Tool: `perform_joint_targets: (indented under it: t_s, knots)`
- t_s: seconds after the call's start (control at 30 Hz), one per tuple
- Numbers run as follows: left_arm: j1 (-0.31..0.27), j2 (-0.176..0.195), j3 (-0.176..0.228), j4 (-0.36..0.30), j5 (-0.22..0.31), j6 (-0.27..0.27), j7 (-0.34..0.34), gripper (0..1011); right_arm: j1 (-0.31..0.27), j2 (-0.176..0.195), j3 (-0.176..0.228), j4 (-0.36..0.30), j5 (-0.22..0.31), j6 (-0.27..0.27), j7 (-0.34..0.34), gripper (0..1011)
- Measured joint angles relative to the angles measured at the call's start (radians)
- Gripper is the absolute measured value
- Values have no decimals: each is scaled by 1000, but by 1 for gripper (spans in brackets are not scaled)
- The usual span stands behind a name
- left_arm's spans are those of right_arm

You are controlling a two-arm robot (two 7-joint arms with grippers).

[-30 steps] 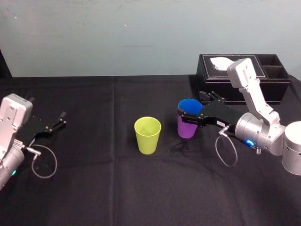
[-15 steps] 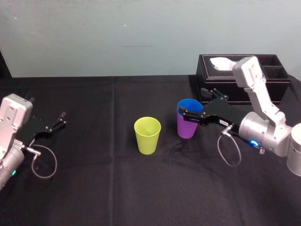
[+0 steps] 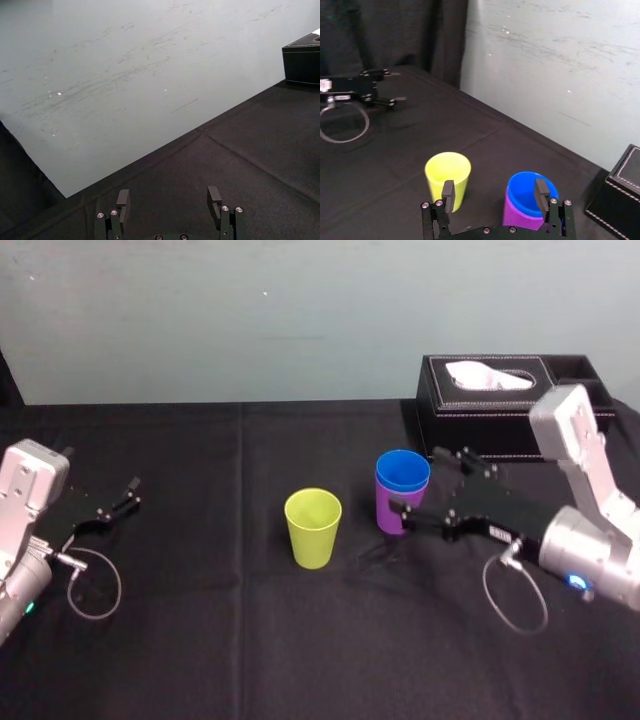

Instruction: Stack the three plastic cups sequentially using one hand.

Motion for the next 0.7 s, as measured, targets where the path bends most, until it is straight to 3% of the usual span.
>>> perform_joint_targets:
  t_s: [0.33, 0.7]
  knots:
    - [0, 0, 0, 0, 0, 0, 0, 1010, -72, 35, -10, -35, 24, -27, 22, 1003]
    - [0, 0, 0, 0, 0, 0, 0, 1010, -78, -2, -66, 19, 37, -21, 21, 1003]
